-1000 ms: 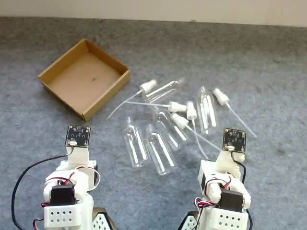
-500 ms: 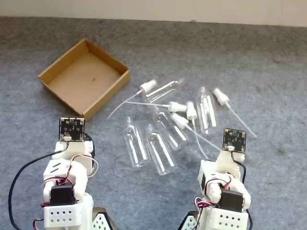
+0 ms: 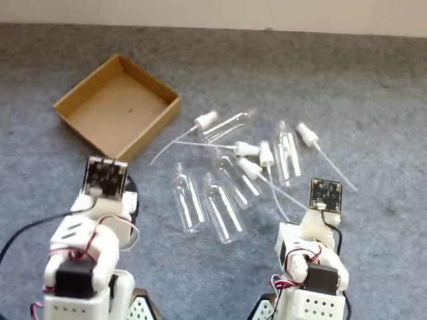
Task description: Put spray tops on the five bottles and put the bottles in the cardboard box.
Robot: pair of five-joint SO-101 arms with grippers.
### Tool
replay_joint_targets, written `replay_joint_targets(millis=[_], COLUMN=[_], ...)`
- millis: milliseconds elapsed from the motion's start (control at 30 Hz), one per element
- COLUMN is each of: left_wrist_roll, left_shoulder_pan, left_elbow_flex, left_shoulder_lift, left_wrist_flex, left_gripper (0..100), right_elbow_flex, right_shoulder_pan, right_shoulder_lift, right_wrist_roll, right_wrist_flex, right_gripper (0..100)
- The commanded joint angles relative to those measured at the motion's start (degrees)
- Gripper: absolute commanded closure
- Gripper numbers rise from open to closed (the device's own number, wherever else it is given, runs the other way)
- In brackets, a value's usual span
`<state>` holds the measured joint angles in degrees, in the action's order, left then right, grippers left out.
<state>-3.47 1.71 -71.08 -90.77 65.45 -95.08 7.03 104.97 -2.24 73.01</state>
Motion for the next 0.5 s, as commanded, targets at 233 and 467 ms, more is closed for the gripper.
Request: replay_joint_targets(millis=[233,467], left_wrist_roll=[0.70,15.12], left_shoulder_pan=[-14.90,-19.38], left_elbow_flex=[20.88,32.92], left_shoulder_lift=[37.67,59.65], left_wrist_flex=[0.35,1.93], left_gripper=[100,92], right_elbow_flex=[-6.81,-6.81], right_shoulder_pan=[0.66,0.66], right_shoulder_lift=[0.31,0.31], right_wrist_roll=[-0.09,-0.09], right_wrist_flex=[-1.27,-1.27], right_gripper=[98.2,98.2])
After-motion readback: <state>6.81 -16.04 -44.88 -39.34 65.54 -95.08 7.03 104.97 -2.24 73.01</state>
